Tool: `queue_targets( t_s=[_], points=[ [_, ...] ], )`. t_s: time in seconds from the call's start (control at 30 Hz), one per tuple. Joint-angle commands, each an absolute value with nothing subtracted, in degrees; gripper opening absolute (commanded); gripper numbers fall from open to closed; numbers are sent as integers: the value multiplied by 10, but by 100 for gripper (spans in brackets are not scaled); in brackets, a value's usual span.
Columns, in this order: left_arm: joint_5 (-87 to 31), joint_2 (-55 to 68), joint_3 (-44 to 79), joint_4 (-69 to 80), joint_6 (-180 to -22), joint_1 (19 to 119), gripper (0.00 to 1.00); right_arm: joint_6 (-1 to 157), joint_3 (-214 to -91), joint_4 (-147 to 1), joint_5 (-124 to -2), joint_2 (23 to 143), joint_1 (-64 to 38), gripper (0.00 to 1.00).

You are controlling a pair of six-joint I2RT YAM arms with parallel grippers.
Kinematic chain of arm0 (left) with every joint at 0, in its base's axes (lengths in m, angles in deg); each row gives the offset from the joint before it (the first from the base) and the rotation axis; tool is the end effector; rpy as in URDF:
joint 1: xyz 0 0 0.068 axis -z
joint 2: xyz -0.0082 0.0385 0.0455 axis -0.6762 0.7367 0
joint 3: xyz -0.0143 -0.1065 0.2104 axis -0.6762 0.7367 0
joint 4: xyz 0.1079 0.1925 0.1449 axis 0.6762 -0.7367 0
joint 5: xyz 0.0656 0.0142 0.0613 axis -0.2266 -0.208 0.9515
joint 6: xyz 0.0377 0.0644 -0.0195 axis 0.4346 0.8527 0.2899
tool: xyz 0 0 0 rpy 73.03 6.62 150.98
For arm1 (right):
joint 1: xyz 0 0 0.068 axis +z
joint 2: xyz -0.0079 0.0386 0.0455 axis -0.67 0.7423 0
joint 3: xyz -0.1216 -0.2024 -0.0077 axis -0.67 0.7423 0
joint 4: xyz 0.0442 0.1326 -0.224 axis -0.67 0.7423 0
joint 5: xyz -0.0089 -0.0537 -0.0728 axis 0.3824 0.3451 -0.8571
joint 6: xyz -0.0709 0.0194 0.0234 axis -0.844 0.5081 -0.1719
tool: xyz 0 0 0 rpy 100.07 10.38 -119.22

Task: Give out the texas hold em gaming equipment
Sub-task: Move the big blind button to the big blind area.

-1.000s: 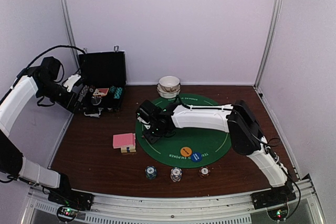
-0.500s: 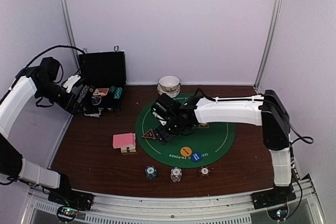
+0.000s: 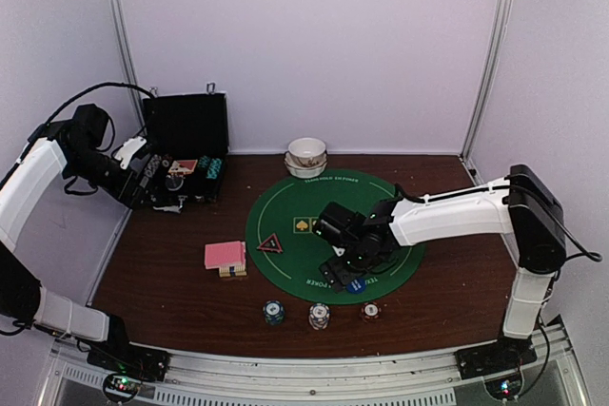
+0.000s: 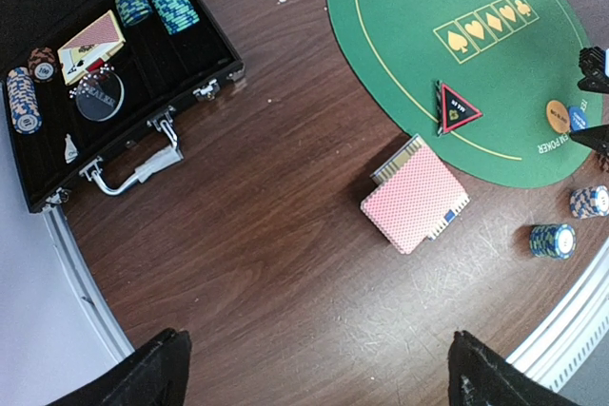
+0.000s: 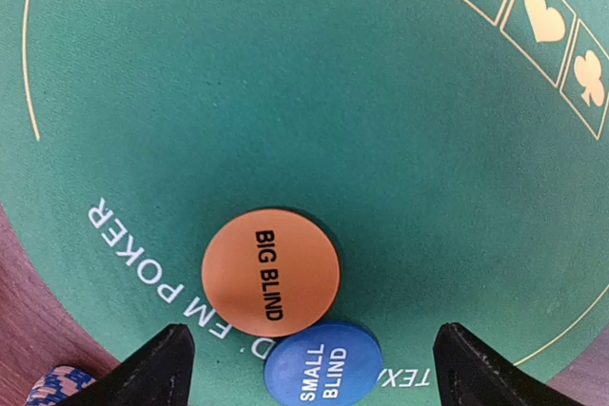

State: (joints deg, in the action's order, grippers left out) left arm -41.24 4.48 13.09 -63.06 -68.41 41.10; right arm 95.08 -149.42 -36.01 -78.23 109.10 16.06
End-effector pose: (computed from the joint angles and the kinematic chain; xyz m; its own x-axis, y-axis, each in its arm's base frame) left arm 0.2602 -0.0176 0.2846 -0.7784 0.3110 -0.5453 0.4525 0.8800 -0.1441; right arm 0.2005 0.3060 0.1046 -0.7948 -0.5128 -0.3244 -0.5434 0.8395 0.0042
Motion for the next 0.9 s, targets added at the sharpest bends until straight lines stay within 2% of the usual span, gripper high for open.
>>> queue_targets(
  t_s=[0.0,0.17,0.5,0.77,0.87],
  points=[
    [-424,45,118,-636,-676,407,98,967,-1492,-390,-776,1084,159,88],
    [-422,41,118,-636,-676,407,97,966,-1496,-398,-765,1109,159,78],
    [-423,42,114,-638,-676,407,98,971,-1494,-414,-745,1139,159,71],
    [-421,41,113,-638,-676,408,98,972,-1488,-421,-751,1148,154,55],
    [-421,40,113,-638,-676,407,98,970,-1486,-420,-756,1149,150,53]
  ],
)
